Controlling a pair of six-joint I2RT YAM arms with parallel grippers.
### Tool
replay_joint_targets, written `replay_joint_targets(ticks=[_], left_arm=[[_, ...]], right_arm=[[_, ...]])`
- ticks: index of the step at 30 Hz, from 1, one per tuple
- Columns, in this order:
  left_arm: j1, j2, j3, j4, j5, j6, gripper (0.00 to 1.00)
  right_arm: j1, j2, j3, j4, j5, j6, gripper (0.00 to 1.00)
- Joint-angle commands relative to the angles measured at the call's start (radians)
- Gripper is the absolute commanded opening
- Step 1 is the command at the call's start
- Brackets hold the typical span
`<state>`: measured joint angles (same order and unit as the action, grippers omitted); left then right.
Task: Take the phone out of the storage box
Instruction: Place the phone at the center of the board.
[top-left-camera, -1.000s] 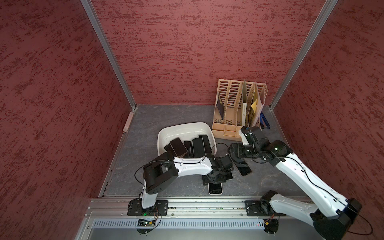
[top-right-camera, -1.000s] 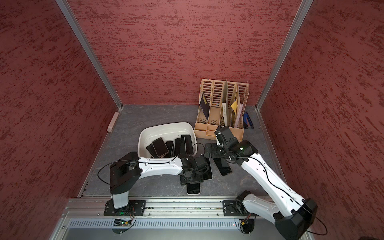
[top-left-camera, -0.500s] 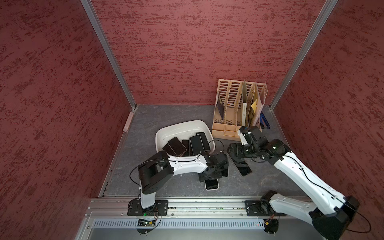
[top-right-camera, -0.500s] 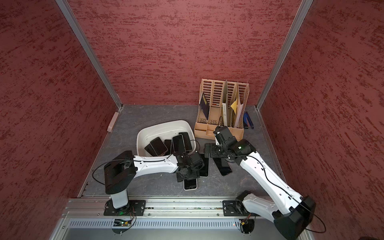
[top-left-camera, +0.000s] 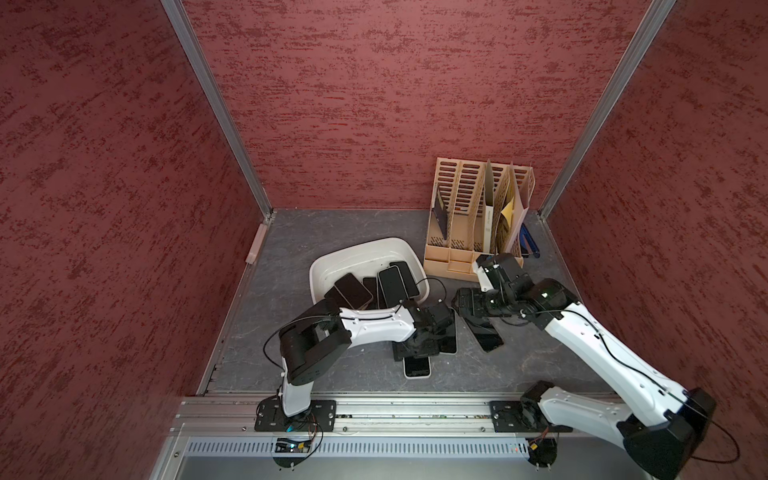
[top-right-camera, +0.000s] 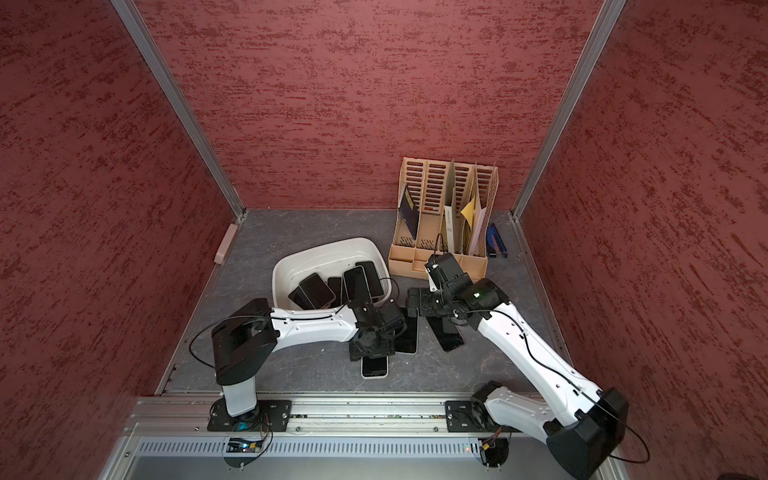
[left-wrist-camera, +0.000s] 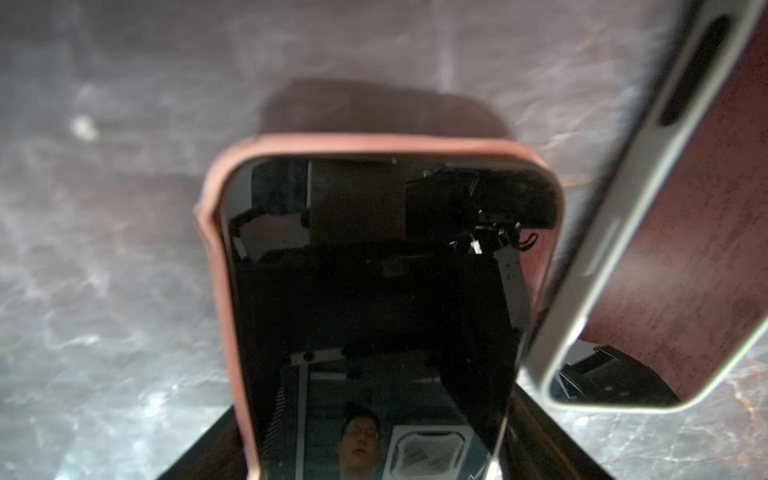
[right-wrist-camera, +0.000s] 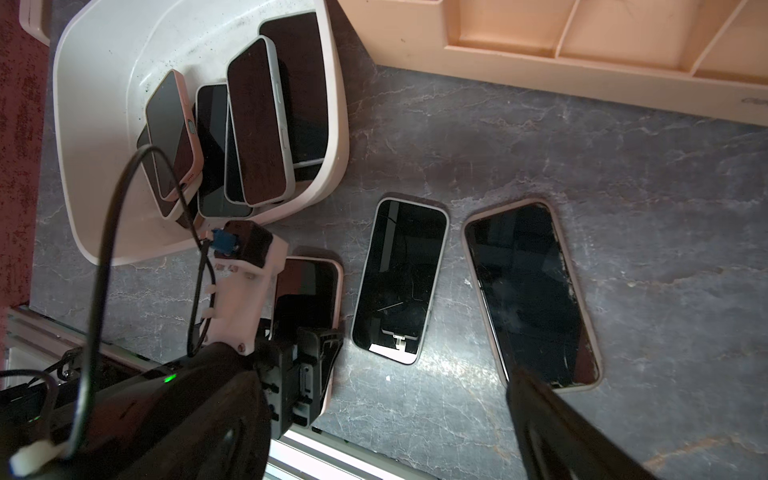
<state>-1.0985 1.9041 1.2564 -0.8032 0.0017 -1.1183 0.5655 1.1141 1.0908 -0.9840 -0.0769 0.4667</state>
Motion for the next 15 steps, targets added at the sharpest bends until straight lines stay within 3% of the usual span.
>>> replay_joint_targets(ticks=[1, 8, 12, 13, 15], left_arm=[[0.018, 0.093, 0.049, 0.051, 0.003, 0.07, 0.79], [0.008, 0.16, 0.141, 0.04, 0.023, 0.099, 0.8], [0.01, 0.151, 0.136, 0.026, 0.023, 0.091, 0.93], [0.01, 0.138, 0.129, 0.024, 0.021, 0.089, 1.0], [0.012, 0.111, 0.112, 0.025, 0.018, 0.085, 1.0]], right_arm=[[0.001, -0.026, -0.005, -0.006, 0.012, -0.005, 0.98], [0.002, -0.054, -0.005, -0.035, 0.04, -0.014, 0.98], [0.002, -0.052, 0.0, -0.031, 0.042, -0.008, 0.98], [0.001, -0.051, 0.003, -0.029, 0.044, -0.007, 0.98], [0.002, -0.051, 0.009, -0.024, 0.05, -0.004, 0.98]])
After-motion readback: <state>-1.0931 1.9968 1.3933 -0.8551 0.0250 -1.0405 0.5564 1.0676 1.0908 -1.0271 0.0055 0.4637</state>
